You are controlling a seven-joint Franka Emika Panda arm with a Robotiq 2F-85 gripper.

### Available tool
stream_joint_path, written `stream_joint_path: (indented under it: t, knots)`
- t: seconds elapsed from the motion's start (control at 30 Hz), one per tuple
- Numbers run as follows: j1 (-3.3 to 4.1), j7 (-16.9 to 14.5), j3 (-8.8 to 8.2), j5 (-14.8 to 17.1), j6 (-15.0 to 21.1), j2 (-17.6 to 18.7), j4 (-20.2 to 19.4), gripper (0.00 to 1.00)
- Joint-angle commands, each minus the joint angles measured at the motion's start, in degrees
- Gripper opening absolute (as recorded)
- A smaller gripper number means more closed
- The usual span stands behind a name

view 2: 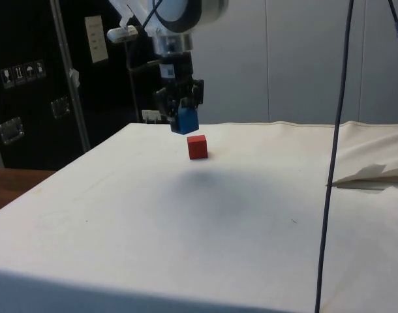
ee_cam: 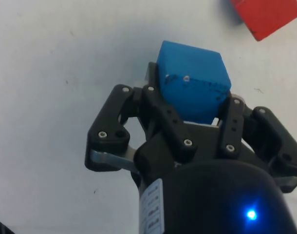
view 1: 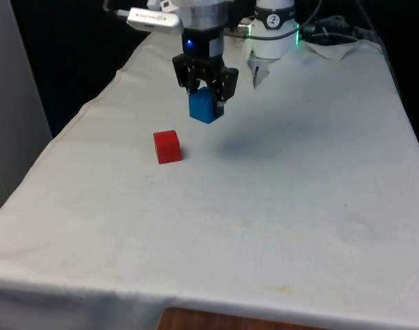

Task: Stack the two cubes.

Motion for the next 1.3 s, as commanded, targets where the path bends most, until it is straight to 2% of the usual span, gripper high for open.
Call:
stream_joint_path:
  t: [0.0, 0.17, 0.2, 0.23, 0.43, 0.47, 0.5, 0.73, 0.77, 0.8, 1.0, 1.03, 1.07, 1.27]
  knots:
    - [-0.52, -0.9, 0.11, 1.1, 0.2, 0.3, 0.3, 0.03]
    - [-0.57, -1.7, -1.15, 2.2, 0.0, 1.3, 0.9, 0.03]
    - [-0.06, -1.0, -1.49, 1.3, 0.0, 1.1, 0.7, 0.03]
    - [-0.57, -1.8, -1.32, 2.4, 0.0, 1.5, 1.0, 0.03]
    - [-0.69, -2.5, -2.46, 3.4, 0.0, 2.7, 1.8, 0.03]
    - [-0.17, -1.8, -2.86, 2.5, 0.0, 2.5, 1.6, 0.03]
    - [-0.74, -2.6, -2.86, 3.5, -0.1, 3.1, 2.2, 0.03]
    - [-0.86, -3.0, -4.64, 4.0, 0.1, 4.8, 3.6, 0.03]
    - [-0.34, -2.4, -4.87, 3.3, 0.0, 4.5, 3.3, 0.03]
    - [-0.92, -3.0, -4.81, 4.0, 0.1, 5.0, 3.8, 0.03]
    - [-1.15, -3.0, -6.07, 4.2, 0.2, 6.1, 4.9, 0.03]
    - [-0.63, -2.4, -6.36, 3.4, 0.0, 5.8, 4.6, 0.03]
    - [-1.2, -3.0, -6.19, 4.2, 0.2, 6.2, 5.0, 0.03]
    - [-1.38, -3.2, -7.1, 4.6, 1.0, 7.1, 5.9, 0.03]
